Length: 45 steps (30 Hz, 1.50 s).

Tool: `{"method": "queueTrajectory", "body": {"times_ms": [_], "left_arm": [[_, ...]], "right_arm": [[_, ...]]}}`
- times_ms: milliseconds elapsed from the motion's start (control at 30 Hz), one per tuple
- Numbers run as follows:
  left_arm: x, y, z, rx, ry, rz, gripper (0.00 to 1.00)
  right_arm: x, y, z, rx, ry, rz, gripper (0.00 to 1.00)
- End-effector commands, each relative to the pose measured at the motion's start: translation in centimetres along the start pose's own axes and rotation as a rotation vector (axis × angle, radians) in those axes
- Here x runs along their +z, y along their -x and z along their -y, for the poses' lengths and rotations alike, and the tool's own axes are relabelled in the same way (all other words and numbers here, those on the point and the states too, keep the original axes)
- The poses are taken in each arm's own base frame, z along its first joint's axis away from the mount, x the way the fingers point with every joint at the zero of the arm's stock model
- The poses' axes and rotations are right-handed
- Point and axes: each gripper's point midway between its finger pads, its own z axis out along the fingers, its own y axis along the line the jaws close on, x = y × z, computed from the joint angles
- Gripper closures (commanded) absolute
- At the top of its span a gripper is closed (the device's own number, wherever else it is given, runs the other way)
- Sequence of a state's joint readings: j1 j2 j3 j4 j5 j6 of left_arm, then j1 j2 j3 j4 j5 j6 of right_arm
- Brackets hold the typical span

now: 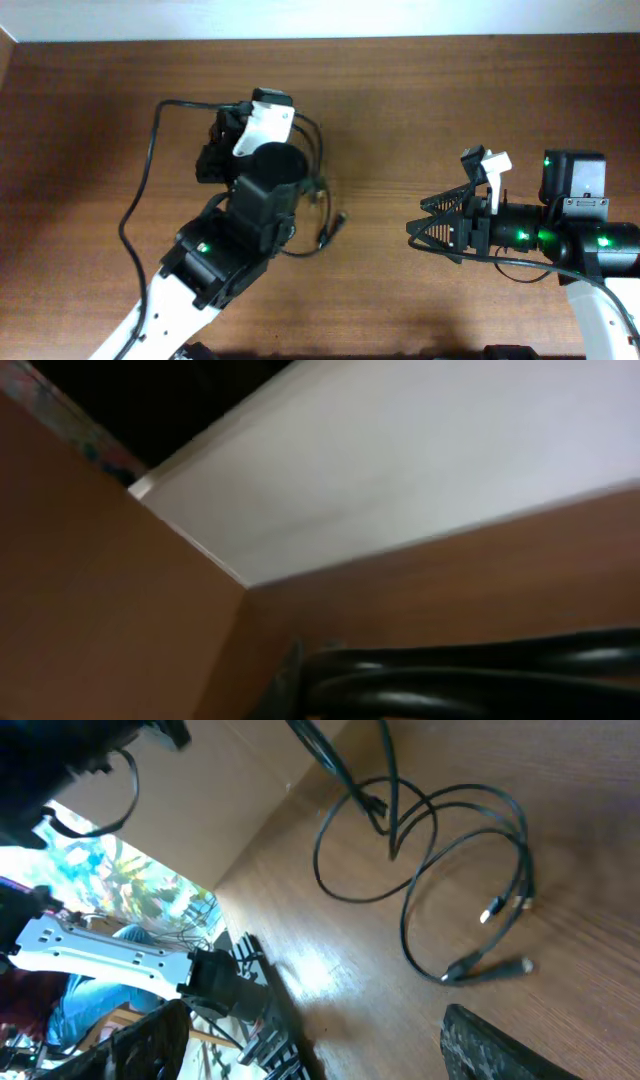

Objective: Untangle cables

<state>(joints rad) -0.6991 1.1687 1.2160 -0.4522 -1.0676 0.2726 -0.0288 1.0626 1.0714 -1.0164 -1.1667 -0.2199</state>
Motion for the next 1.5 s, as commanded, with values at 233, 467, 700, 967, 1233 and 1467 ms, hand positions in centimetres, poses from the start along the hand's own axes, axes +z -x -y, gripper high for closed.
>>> {"method": "queueTrajectory", "body": {"times_ms": [233,467,700,967,1233,1467], "left_arm": [[-3.5,-5.8,12.5,0.239,-0.702,-0.131,1.0],[-2.3,-11.2,13.9,0.295,-0.633,-0.381,1.0],[1.2,-9.7,9.2,0.157,-0.223,-0.352,1.0],[-4.6,3.7,9.7,-0.346,-0.713,0.032,1.0],[-7.9,6.4,10.8,-0.387,-0.932,0.122,1.0],[-7.3,7.3,11.7,-0.4,-0.921,0.144,1.0]], "right_arm": [[0.1,0.2,-0.2,-0.017,0.004,-0.002,0.21],[0.1,0.1,-0.3,-0.013,0.004,-0.004,0.21],[0.1,0.0,0.5,-0.014,-0.041,-0.013,0.21],[0.1,0.3,1.3,-0.039,-0.075,-0.009,0.01],[-0.1,2.8,2.3,-0.134,-0.132,0.056,0.01],[4.1,1.7,-5.2,-0.392,0.18,-0.015,0.01]]}}
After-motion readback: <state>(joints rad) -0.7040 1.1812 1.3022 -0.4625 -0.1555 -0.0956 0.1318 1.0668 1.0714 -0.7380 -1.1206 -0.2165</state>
